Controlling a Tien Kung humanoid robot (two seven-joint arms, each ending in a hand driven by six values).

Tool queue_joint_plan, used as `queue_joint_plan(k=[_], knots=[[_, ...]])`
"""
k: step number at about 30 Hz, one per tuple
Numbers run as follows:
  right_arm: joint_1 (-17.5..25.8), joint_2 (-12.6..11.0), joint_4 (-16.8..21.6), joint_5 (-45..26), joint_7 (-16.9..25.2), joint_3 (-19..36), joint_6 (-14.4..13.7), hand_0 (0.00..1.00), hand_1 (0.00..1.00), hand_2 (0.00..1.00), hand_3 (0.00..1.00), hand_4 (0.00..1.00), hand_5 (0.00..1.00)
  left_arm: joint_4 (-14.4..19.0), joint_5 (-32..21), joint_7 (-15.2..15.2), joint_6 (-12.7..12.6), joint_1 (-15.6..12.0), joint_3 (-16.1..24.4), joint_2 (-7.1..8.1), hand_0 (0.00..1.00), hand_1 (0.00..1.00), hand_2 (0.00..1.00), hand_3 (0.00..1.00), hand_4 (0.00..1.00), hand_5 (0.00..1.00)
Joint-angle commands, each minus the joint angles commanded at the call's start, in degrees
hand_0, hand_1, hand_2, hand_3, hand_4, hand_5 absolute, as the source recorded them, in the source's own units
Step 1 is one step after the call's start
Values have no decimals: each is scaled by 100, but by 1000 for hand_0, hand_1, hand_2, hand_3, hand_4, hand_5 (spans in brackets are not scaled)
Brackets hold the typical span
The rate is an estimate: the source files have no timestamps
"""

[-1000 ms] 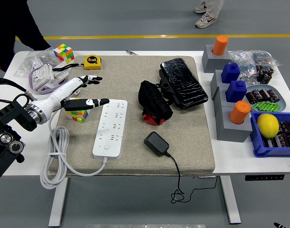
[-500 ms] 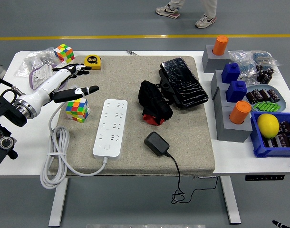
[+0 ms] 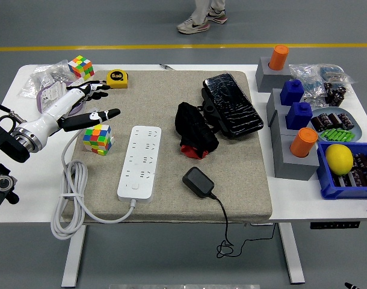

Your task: Pull the plug out and thorw away

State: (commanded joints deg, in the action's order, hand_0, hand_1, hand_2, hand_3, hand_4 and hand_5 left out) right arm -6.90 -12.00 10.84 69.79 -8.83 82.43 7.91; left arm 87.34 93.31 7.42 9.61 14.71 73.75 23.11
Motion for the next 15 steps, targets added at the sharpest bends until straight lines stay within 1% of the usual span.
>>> queue_joint_plan(k=[5,11,15], knots=[[19,6,2,19,0,32,-5,636,676,683,598,998,472,29,0,9,11,-47,54,-15,863,853,835,886,998,806],[58,53,1,46,0,71,0,637,676,683,598,998,472,71,25,37,25,-180,178,-68,859,852,832,886,998,806],[62,81,4,59,2,109,-3,637,676,683,598,998,472,89,37,51,46,-235,217,-73,859,852,832,886,998,806]])
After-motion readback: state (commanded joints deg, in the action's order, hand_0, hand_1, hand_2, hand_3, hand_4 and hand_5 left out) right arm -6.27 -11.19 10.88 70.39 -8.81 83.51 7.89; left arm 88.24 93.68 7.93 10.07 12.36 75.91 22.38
